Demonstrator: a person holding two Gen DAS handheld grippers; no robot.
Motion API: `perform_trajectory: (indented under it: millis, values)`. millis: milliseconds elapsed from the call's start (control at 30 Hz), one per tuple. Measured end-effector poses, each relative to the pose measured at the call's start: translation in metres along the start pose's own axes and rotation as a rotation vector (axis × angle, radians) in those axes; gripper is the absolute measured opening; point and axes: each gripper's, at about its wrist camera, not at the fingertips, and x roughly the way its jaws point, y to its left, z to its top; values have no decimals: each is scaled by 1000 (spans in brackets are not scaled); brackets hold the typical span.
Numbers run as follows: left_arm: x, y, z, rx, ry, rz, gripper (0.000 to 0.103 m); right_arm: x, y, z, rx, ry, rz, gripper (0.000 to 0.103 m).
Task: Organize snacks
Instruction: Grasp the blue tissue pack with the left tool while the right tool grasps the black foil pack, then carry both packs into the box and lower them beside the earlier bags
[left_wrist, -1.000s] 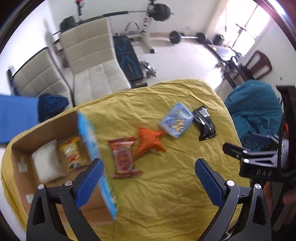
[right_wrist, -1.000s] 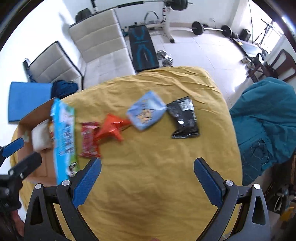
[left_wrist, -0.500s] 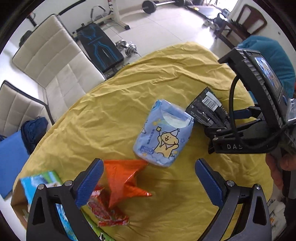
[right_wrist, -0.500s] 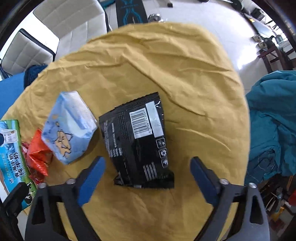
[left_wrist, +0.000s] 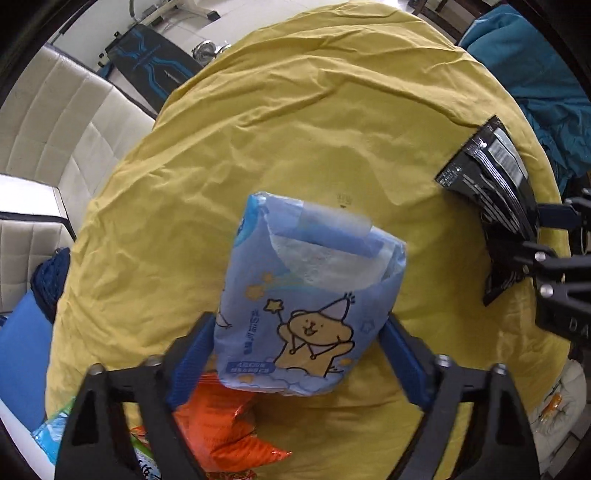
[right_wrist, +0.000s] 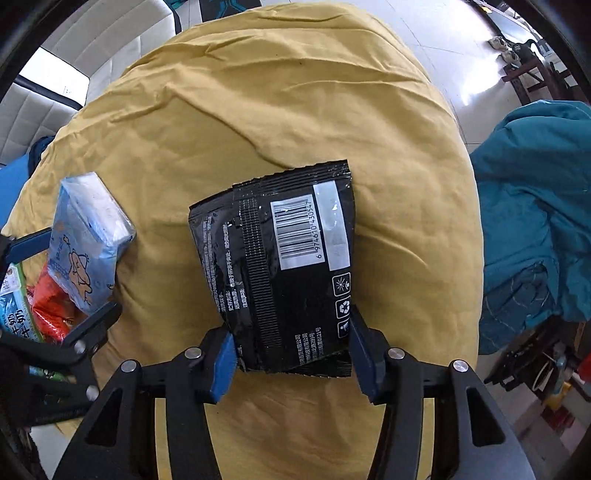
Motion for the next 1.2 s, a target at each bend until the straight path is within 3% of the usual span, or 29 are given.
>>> perform_trajectory:
  millis: [367,533,700,867,1200]
  values:
    - [-12,12,-18,-163,-61,-60,58,3,15,-9,14,-20,1,53]
    - [-8,19,-34,-279,-28,-162,59,0,18,-22,21,-14,31,52]
    - [11,17,-29,-280,-2,-120,61,3,23,-37,13,-5,30,52]
    - [5,18,-32,-303,-40,-114,51,7,26,-45,24,-6,22,52]
    - [-33,14,-81,-423,-135,-171,47,-10,22,-67,49,-41,56,50]
